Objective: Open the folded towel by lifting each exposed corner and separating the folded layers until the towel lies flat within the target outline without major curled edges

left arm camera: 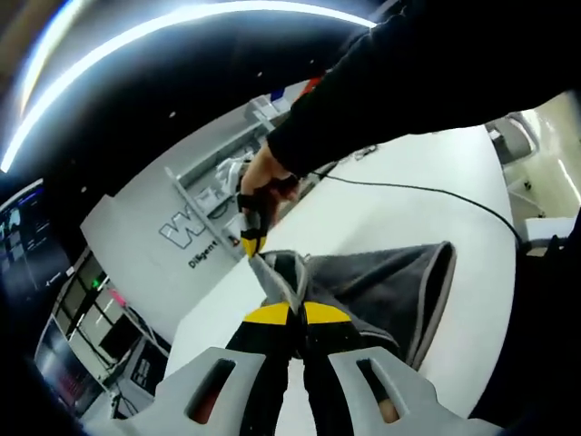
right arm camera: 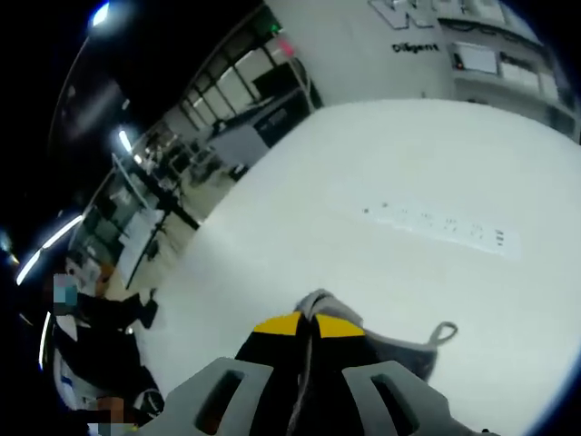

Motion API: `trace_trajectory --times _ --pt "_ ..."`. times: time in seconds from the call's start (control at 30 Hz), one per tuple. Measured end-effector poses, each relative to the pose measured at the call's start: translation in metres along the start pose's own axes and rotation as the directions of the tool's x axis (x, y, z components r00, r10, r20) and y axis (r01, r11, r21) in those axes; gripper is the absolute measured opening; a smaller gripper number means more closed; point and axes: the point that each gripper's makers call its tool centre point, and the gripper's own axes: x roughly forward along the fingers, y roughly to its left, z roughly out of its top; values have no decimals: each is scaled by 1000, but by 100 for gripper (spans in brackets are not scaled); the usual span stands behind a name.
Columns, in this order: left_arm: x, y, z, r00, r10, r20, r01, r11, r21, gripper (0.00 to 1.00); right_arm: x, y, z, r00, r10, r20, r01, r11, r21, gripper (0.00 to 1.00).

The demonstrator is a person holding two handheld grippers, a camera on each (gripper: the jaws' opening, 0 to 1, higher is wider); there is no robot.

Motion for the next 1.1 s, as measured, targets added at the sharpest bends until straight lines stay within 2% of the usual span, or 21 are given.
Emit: trace_trajectory --times 0.3,0.53,0.77,1.1 --pt "-6 13 -13 999 31 -24 -31 999 -18 0 15 20 6 1000 2 -23 -3 999 -36 0" --pt "-20 31 -34 995 76 -65 -77 997 -13 0 30 39 13 999 8 -31 -10 998 -62 0" --pt "-27 34 -46 994 80 -81 -82 996 -28 0 41 53 13 999 12 -47 -16 996 -89 0" --pt "-36 38 -58 993 77 -95 -81 996 -46 0 55 61 12 997 21 -76 -30 993 -116 0"
